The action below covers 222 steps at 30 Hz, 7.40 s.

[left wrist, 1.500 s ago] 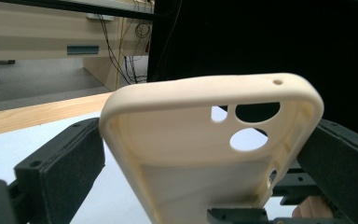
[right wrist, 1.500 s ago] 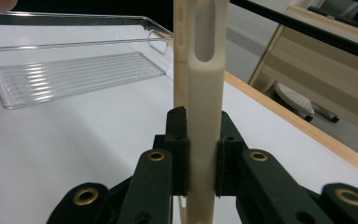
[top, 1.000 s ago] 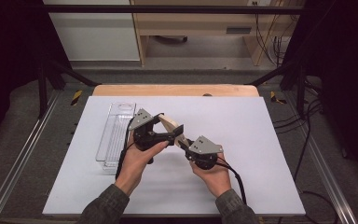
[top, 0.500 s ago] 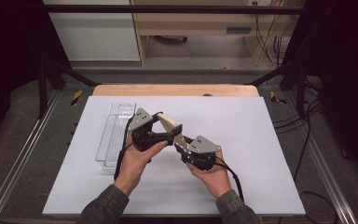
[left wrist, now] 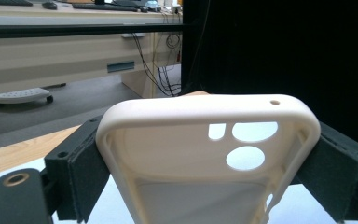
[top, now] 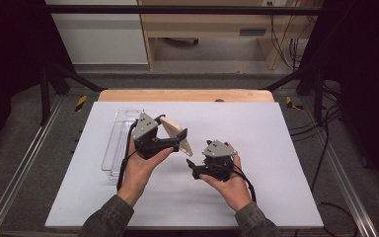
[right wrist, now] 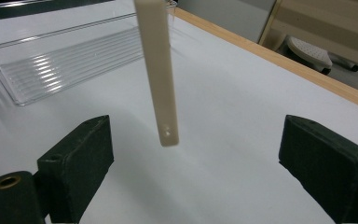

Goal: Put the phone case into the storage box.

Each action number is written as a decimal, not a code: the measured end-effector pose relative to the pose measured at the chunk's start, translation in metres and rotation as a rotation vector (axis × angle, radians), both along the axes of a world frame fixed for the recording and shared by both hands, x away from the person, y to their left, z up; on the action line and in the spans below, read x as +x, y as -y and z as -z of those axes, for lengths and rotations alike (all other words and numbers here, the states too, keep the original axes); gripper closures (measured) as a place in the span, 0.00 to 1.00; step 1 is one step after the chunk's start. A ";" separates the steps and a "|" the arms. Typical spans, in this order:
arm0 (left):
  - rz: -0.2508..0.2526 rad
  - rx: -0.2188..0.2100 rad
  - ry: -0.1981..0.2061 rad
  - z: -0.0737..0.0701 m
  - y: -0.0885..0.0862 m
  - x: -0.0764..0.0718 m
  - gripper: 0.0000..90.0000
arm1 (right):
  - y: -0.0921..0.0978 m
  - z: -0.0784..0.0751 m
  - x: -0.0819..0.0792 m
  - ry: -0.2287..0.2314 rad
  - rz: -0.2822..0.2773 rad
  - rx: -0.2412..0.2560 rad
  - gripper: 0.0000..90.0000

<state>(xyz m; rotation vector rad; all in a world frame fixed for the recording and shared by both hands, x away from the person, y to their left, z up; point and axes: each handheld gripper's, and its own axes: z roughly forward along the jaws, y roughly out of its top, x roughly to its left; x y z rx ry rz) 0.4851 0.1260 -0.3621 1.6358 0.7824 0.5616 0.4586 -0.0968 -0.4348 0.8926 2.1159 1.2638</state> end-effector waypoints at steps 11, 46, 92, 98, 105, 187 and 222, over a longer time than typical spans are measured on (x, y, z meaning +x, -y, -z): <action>-0.054 0.016 0.017 -0.011 -0.022 0.000 0.12 | 0.028 -0.005 0.001 0.015 0.054 0.041 0.06; -0.177 -0.016 0.074 -0.051 -0.087 -0.002 0.12 | 0.113 0.005 -0.017 0.117 0.203 0.182 0.04; -0.332 0.017 0.078 -0.063 -0.133 0.000 0.12 | 0.142 0.023 -0.055 0.189 0.241 0.234 0.03; -0.339 0.019 0.073 -0.062 -0.133 0.000 0.12 | 0.143 0.026 -0.057 0.200 0.243 0.230 0.03; -0.352 0.034 0.055 -0.059 -0.134 0.004 0.12 | 0.142 0.030 -0.060 0.214 0.237 0.236 0.03; -0.472 0.148 -0.089 0.010 -0.123 0.090 0.12 | 0.134 0.038 -0.064 0.203 0.193 0.238 0.02; -0.487 0.155 -0.127 0.018 -0.124 0.096 0.12 | 0.133 0.038 -0.065 0.201 0.186 0.238 0.02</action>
